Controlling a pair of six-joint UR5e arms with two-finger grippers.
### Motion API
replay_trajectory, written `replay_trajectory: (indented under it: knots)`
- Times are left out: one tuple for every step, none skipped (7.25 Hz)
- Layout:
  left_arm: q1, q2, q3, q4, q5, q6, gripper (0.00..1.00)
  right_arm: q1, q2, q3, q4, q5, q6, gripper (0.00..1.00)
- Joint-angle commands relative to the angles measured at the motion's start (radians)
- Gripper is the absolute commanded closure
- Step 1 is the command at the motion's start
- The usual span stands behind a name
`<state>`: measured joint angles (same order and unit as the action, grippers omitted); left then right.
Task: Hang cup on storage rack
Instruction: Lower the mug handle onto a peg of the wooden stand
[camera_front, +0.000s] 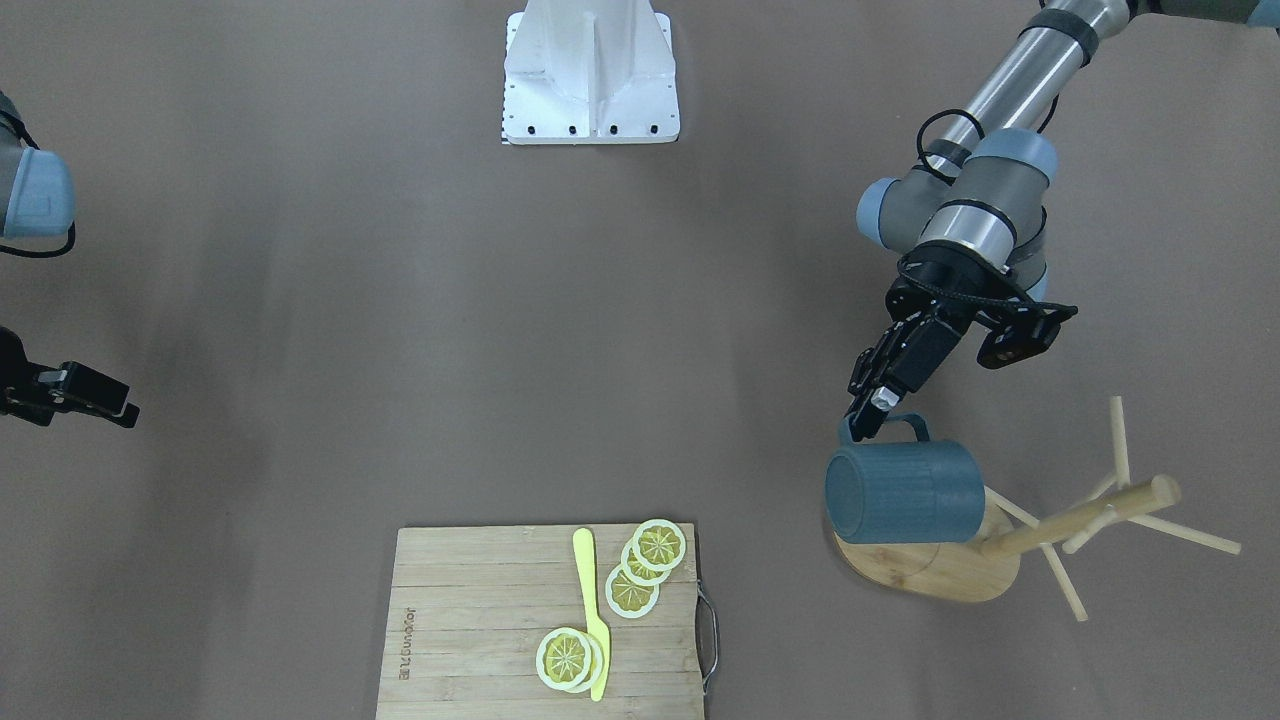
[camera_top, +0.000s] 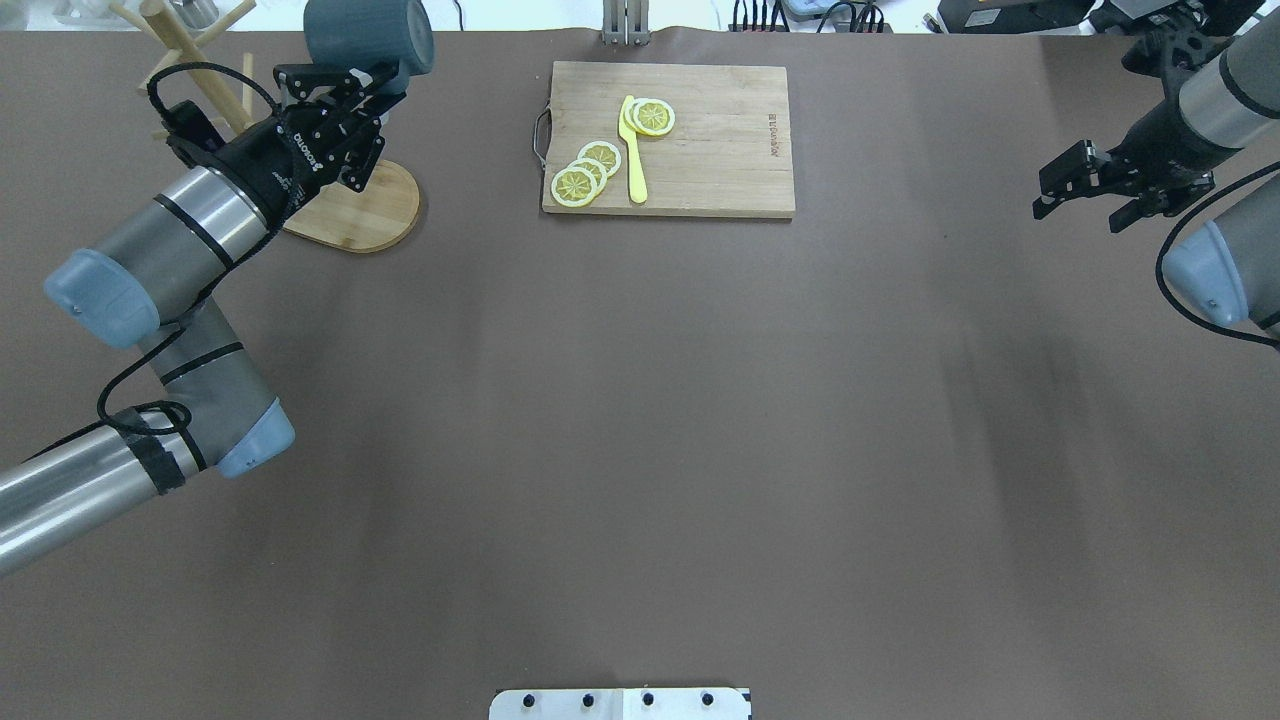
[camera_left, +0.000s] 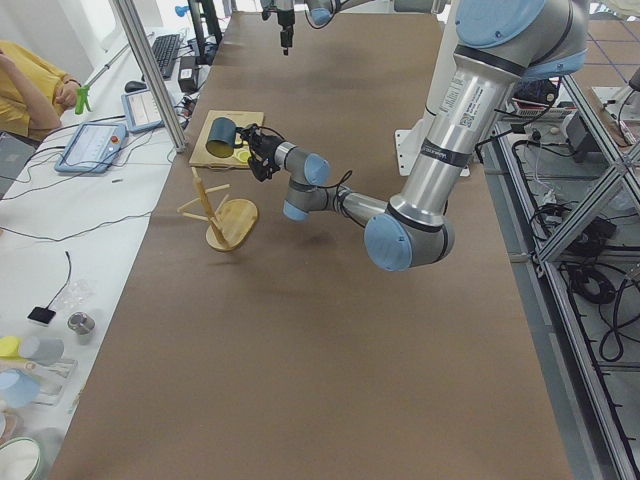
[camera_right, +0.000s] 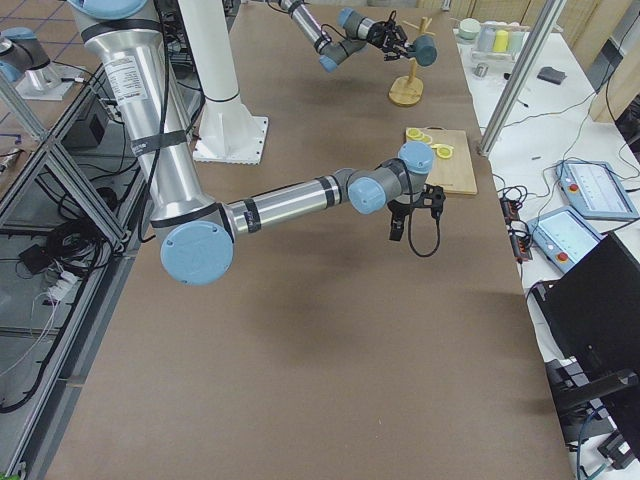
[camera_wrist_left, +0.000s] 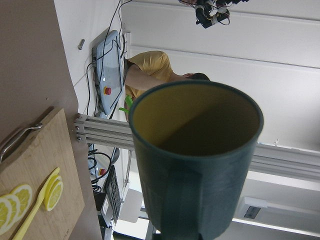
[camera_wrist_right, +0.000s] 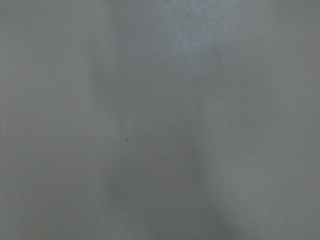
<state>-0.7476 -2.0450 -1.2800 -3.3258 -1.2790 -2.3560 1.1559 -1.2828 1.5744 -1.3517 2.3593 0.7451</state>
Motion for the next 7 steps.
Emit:
replay_trajectory:
  knots:
    - [-0.059, -0.021, 0.001, 0.074, -0.005, -0.139, 1.00, 0.001, -0.003, 0.004, 0.013, -0.002, 0.002, 0.00]
    - [-0.061, -0.021, 0.011, 0.077, -0.006, -0.188, 1.00, 0.001, 0.000, 0.004, 0.013, -0.002, 0.000, 0.00]
    - [-0.077, -0.020, 0.027, 0.077, -0.025, -0.230, 1.00, 0.001, 0.002, 0.006, 0.013, -0.003, -0.001, 0.00]
    - [-0.099, -0.020, 0.045, 0.075, -0.060, -0.239, 1.00, 0.001, 0.003, 0.010, 0.014, -0.003, 0.002, 0.00]
    - [-0.125, -0.014, 0.053, 0.075, -0.100, -0.281, 1.00, 0.001, 0.005, 0.016, 0.014, -0.005, 0.007, 0.00]
    - [-0.151, -0.008, 0.053, 0.074, -0.150, -0.304, 1.00, 0.001, 0.008, 0.021, 0.014, -0.005, 0.008, 0.00]
    - [-0.157, 0.006, 0.053, 0.068, -0.176, -0.305, 1.00, 0.001, 0.008, 0.025, 0.014, -0.005, 0.008, 0.00]
